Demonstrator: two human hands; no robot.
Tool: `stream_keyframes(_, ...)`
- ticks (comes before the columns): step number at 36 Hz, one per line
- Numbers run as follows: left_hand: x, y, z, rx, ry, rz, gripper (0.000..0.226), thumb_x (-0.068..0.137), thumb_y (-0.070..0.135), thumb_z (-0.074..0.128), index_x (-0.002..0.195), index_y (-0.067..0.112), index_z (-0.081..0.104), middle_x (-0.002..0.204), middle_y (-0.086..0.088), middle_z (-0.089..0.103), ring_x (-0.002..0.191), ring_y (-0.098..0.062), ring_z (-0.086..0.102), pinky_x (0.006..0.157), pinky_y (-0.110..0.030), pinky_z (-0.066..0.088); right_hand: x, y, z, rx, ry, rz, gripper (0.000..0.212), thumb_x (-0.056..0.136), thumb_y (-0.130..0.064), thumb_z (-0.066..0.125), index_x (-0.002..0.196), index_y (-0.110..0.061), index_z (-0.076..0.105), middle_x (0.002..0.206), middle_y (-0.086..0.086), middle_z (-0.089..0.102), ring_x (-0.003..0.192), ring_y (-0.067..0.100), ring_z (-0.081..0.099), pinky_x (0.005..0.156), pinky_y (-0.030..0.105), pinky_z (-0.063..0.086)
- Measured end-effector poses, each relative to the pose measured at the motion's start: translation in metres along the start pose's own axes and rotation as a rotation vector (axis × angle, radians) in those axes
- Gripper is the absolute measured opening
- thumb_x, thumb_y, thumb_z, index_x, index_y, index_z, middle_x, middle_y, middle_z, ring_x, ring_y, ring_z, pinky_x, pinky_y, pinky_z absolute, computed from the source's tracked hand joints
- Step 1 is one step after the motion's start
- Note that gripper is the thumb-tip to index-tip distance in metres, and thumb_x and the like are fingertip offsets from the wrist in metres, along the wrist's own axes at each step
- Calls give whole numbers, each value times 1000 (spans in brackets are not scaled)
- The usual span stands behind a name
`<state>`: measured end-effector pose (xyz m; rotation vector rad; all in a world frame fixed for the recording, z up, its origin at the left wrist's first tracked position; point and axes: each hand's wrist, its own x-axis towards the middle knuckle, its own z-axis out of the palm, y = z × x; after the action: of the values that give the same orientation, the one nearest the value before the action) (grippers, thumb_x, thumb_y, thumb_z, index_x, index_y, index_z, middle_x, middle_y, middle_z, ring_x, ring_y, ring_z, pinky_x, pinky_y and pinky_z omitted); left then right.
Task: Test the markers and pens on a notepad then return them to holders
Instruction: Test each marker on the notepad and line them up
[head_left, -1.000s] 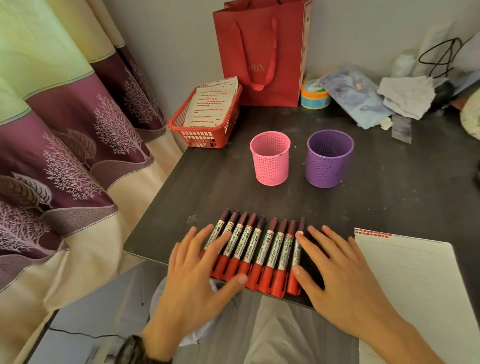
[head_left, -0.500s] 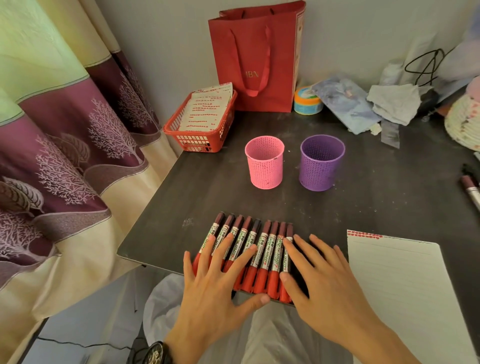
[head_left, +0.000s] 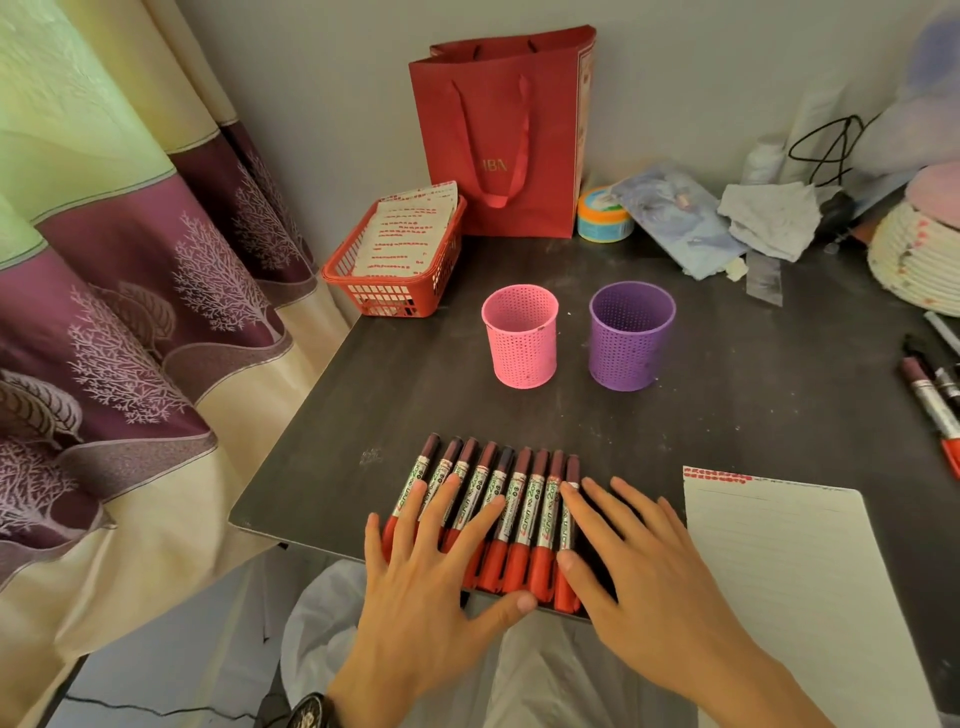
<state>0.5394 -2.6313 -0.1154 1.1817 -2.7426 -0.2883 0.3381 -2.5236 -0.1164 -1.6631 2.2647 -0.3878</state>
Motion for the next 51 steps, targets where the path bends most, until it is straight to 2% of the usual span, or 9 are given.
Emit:
stream_keyframes(8,10,7,-14,-2,36,25,77,82,88,33,146,45,42,158,5,33,148,-22,24,110,-69,22,-6,16,-25,162,50,41,61,93,-73,20,151,-60,4,153,-40,-1,139,-13,-8,118,20,5)
stream_keyframes(12,29,27,-17,-29,85,63,74,78,84,37,140,45,50,151,6,44,144,-18,31,113,-61,23,-18,37,-51,226,92,124,43,97,-66,29,134,-70,10,143,-47,-2,138,-18,1,116,15,5)
stream_keyframes(17,64,76,-22,-51,92,161,74,83,83,22,131,41,61,145,2,53,137,-20,39,104,-61,37,-39,88,-76,246,224,271,43,99,-58,41,140,-59,28,137,-50,14,133,-23,11,112,5,11)
stream_keyframes(22,110,121,-2,33,-143,232,68,81,85,13,144,65,-1,162,20,-13,144,-4,-23,118,-47,-10,-50,147,-89,190,466,419,38,95,-44,59,132,-50,49,134,-37,40,133,-7,33,102,9,27)
stream_keyframes(27,149,159,23,25,-248,287,66,91,77,17,151,53,4,165,13,-8,151,-18,-14,118,-52,-11,-48,190,-97,19,520,585,48,95,-43,60,142,-39,50,152,-11,39,139,15,32,102,27,38)
stream_keyframes(35,166,170,64,-3,-219,289,55,97,65,4,150,55,-8,164,12,-16,146,-14,-25,116,-53,-16,-49,204,-78,-99,444,691,56,98,-53,47,151,-38,40,157,-9,36,142,18,30,111,37,38)
stream_keyframes(39,164,168,72,3,-147,277,55,93,66,-3,146,58,-14,163,14,-16,145,-11,-25,116,-51,-18,-50,204,-69,-44,613,661,31,92,-42,65,121,-31,64,125,-5,61,116,19,50,95,37,47)
stream_keyframes(44,167,166,73,-25,-153,279,56,94,65,2,148,57,-8,164,14,-13,147,-11,-22,115,-50,-18,-52,205,-69,-95,739,654,28,88,-39,72,78,-30,48,79,-12,51,73,12,45,63,27,38)
stream_keyframes(51,170,169,62,-186,-225,241,49,99,62,14,147,58,17,164,17,-1,150,-8,-12,115,-47,-17,-57,201,-73,156,625,719,29,98,-34,61,126,-25,60,105,-9,54,90,8,49,75,22,37)
